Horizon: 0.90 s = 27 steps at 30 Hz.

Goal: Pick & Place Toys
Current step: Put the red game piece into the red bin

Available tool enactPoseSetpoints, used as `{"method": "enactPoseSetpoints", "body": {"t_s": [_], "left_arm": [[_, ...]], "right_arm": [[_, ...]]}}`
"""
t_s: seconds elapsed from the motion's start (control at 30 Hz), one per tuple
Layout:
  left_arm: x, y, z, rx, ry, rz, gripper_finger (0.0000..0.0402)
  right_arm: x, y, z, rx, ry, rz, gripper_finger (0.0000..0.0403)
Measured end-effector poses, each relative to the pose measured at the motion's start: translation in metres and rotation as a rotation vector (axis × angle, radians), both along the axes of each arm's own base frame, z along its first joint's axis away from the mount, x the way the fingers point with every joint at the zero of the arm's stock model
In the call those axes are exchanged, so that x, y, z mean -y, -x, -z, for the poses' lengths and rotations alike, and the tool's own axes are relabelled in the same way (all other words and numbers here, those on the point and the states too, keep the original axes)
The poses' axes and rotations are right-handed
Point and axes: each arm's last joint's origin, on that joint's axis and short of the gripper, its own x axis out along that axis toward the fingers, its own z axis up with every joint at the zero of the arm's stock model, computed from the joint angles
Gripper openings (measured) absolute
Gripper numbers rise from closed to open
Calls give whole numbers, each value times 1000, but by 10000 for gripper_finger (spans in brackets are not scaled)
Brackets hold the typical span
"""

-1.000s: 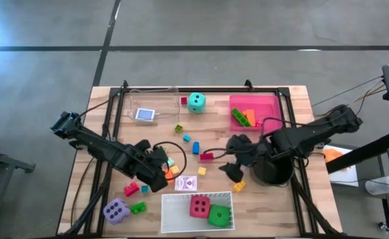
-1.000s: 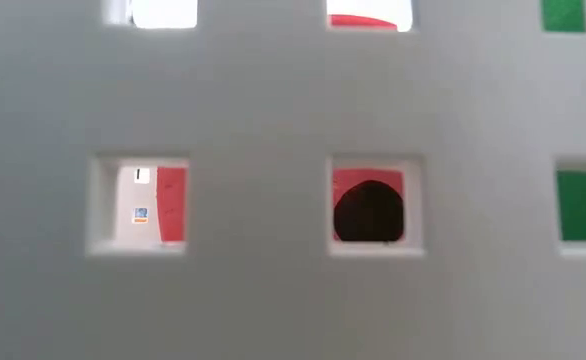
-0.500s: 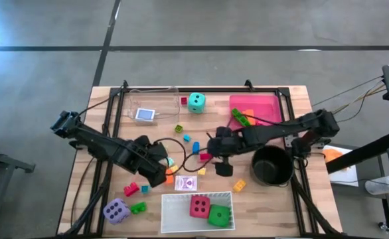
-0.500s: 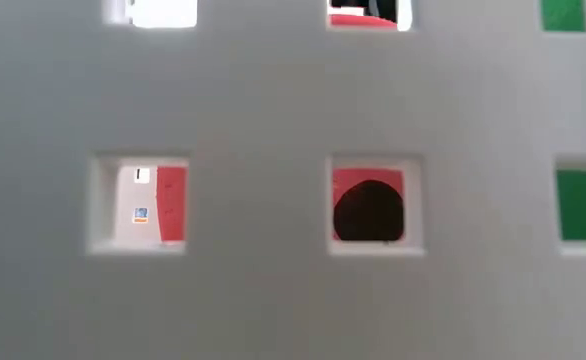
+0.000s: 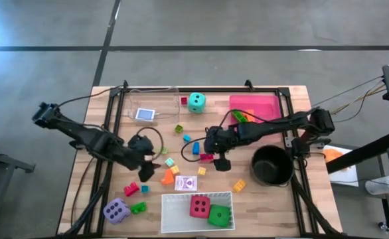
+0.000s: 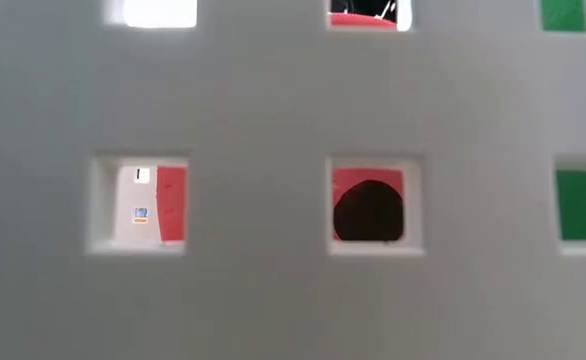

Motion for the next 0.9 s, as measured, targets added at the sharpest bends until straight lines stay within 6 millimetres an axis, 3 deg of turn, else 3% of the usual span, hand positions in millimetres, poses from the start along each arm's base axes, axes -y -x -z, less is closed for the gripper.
{"method": "enactPoseSetpoints", "body": {"t_s": [0.17, 0.33, 0.6, 0.9], "left_arm": [[-12, 25, 19, 7, 44, -40, 304], [-17, 38, 25, 13, 85, -48, 304], [-19, 42, 24, 13, 95, -55, 304], [-19, 42, 24, 14, 94, -55, 304]], "right_arm": [[-1, -9, 24, -38, 13, -24, 368], [-1, -16, 41, -64, 28, -47, 368], [5, -24, 59, -88, 43, -52, 368], [5, -26, 65, -104, 47, -76, 365]]}}
